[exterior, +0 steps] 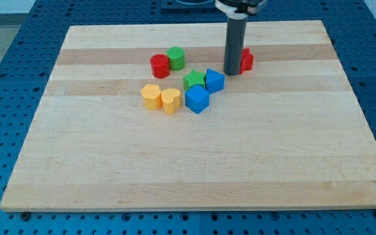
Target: Push red star to the top right corner of the board
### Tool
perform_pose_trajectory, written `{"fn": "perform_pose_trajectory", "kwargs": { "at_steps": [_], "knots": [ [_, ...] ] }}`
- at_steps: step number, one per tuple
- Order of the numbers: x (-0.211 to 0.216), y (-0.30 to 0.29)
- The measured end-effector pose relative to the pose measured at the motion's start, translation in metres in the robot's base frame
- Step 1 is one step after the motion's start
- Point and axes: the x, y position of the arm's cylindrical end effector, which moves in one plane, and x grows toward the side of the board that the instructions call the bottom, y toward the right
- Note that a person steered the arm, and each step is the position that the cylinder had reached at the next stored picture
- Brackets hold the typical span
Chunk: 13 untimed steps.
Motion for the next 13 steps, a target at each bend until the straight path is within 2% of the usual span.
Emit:
{"fn": "perform_pose_trajectory", "kwargs": {
  "at_steps": [1,3,6,8,11,13],
  "knots": [
    [-0.005,0.021],
    [-0.048,0.023],
    [-0.088,0.03],
    [-0.099,0.042],
    [-0.121,0.091],
    [-0.11,0.082]
  ]
}}
